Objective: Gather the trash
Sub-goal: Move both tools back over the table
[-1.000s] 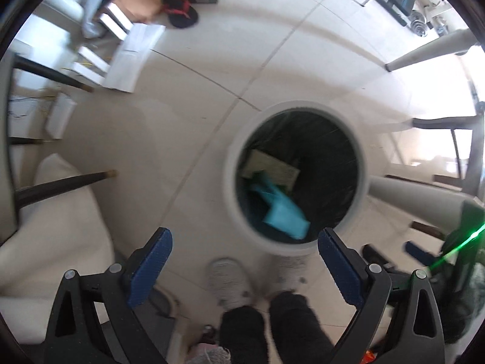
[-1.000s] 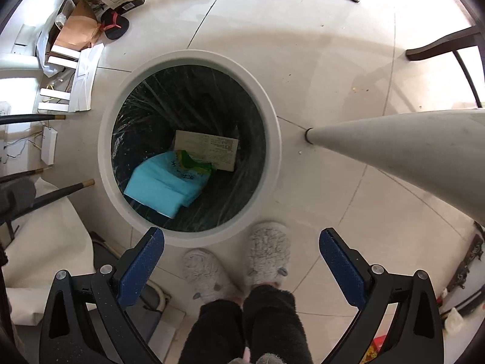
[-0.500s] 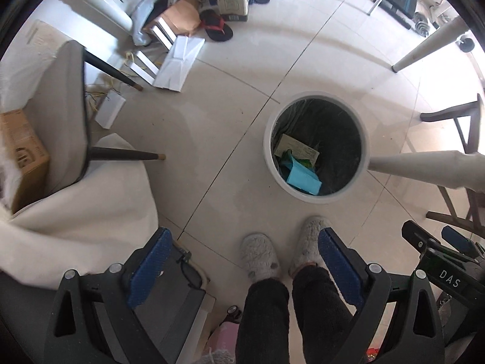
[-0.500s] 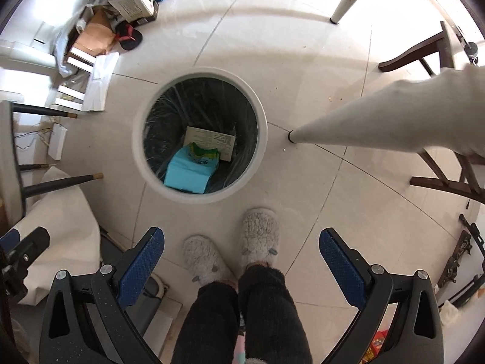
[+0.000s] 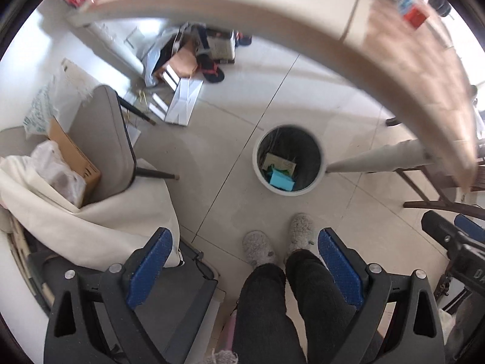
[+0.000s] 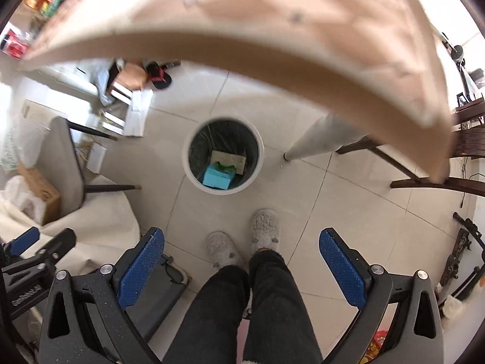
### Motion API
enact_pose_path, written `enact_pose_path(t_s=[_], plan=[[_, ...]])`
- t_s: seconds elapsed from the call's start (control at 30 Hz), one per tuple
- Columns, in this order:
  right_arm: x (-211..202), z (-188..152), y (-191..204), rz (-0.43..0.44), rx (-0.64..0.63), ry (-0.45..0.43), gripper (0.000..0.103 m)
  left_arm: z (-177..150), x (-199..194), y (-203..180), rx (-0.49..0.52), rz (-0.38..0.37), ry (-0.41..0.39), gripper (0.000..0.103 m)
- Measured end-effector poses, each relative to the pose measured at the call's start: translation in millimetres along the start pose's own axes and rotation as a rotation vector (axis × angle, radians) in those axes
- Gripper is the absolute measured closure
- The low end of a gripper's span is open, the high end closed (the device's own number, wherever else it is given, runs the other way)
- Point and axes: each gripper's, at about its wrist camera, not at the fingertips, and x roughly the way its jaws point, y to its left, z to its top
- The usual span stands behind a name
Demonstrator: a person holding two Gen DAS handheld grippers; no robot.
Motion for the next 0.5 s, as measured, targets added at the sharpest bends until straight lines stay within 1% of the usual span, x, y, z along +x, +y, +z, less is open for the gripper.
enact_pose_path(t_s=[0.07,0.17,0.2,0.27,0.33,0.4,0.47,0.5], plan=[[-36.1,0.1,-2.1,0.027,0.016,-0.023,0.000,3.0,-23.4,-2.8,0.007,-0.010,-0.025,0.005],[-82.6,5.0,-9.2,0.065,0.047,-0.055,0.000,16.7,-59.6,-9.6,0.017,-0.017,-0.092,0.003],[-95.5,9.0,-12.4,0.078,0.058,-0.063,0.000,23.5,-69.8,-12.4,0.019,-0.024,-0.116,0.000],[-120.7,22.0,-20.5,0.102,0.082,-0.087,0.000,37.6,-87.3,-17.4,0.018,-0.026,-0.166,0.000],[-142.5,38.9,-31.4,0.117,0.104,-0.126,0.000,56.6,-98.9,-24.9,0.016,-0.001,-0.201,0.000],[-156.3,61.8,-42.9,0.106,0.137,-0.151,0.000,78.1,-106.2,-33.6,0.009,0.048,-0.218,0.000],[-160.8,91.6,-50.8,0.121,0.168,-0.151,0.000,101.6,-107.6,-45.3,-0.002,0.083,-0.212,0.000],[-163.8,106.0,-58.9,0.120,0.185,-0.152,0.000,113.9,-106.9,-51.4,-0.015,0.082,-0.209,0.000]])
